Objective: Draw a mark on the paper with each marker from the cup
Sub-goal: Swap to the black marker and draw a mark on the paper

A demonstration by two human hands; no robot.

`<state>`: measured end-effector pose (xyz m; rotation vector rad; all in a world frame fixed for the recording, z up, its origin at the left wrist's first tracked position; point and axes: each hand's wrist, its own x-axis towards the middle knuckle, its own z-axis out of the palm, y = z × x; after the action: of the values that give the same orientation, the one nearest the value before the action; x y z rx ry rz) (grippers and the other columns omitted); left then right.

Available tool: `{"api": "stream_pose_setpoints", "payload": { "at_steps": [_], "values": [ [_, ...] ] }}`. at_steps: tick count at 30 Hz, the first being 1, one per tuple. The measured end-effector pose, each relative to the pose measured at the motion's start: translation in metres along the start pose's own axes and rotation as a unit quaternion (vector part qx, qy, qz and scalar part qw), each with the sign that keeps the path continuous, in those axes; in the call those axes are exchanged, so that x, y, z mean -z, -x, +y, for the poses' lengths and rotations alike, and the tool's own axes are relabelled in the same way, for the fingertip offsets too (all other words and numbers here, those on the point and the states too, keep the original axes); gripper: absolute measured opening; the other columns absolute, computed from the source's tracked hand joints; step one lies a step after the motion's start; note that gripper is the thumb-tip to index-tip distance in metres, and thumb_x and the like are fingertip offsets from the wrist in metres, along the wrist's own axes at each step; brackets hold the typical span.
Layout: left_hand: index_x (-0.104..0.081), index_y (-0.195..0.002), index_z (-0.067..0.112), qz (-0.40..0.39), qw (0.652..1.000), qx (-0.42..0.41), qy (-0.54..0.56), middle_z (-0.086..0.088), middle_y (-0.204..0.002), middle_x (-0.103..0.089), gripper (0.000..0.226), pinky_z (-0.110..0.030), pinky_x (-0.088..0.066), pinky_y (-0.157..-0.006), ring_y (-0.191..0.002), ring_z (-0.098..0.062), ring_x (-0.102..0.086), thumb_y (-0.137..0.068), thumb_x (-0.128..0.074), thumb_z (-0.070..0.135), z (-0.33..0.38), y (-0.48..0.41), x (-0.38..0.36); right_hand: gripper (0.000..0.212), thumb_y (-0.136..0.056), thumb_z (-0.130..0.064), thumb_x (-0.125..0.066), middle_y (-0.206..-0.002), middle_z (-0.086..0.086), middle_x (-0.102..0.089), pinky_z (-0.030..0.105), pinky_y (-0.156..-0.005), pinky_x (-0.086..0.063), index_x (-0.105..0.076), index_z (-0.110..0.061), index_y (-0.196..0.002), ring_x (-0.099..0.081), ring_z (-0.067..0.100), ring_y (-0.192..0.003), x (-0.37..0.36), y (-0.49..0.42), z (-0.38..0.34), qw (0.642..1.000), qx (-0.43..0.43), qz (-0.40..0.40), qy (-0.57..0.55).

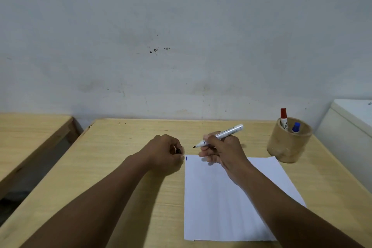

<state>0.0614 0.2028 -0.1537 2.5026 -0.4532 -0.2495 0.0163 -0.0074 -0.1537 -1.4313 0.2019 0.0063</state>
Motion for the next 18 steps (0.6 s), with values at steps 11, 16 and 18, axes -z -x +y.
{"api": "stream_pose_setpoints", "payload": {
  "at_steps": [11, 16, 18],
  "values": [
    [-0.07, -0.109, 0.031, -0.088, 0.995, 0.017, 0.036, 0.008, -0.087, -0.072, 0.058, -0.031, -0.054, -0.083, -0.079, -0.012, -0.065, -0.056, -0.077, 0.054, -0.001, -0.002, 0.007, 0.009, -0.092, -0.007, -0.064, -0.069, 0.015, -0.071, 0.027, -0.047, -0.044, -0.069, -0.005, -0.084, -0.07, 0.029, -0.058, -0.01, -0.002, 0.018, 0.998, 0.029, 0.013, 0.046],
    [-0.067, -0.119, 0.031, -0.107, 0.992, 0.033, 0.058, 0.005, -0.095, -0.07, 0.052, -0.031, -0.052, -0.083, -0.089, -0.016, -0.065, -0.07, -0.074, 0.049, -0.003, -0.005, 0.006, 0.012, -0.09, -0.008, -0.068, -0.072, 0.011, -0.077, 0.027, -0.05, -0.047, -0.072, -0.013, -0.079, -0.074, 0.022, -0.062, -0.014, -0.003, 0.027, 0.992, 0.063, 0.004, 0.109],
    [-0.065, -0.12, 0.03, -0.109, 0.991, 0.042, 0.07, 0.003, -0.1, -0.072, 0.054, -0.031, -0.053, -0.086, -0.096, -0.018, -0.067, -0.071, -0.073, 0.05, -0.004, -0.005, 0.008, 0.012, -0.09, -0.009, -0.069, -0.073, 0.011, -0.078, 0.027, -0.05, -0.048, -0.072, -0.013, -0.08, -0.075, 0.021, -0.062, -0.015, -0.002, 0.028, 0.99, 0.073, 0.005, 0.121]
  ]
}}
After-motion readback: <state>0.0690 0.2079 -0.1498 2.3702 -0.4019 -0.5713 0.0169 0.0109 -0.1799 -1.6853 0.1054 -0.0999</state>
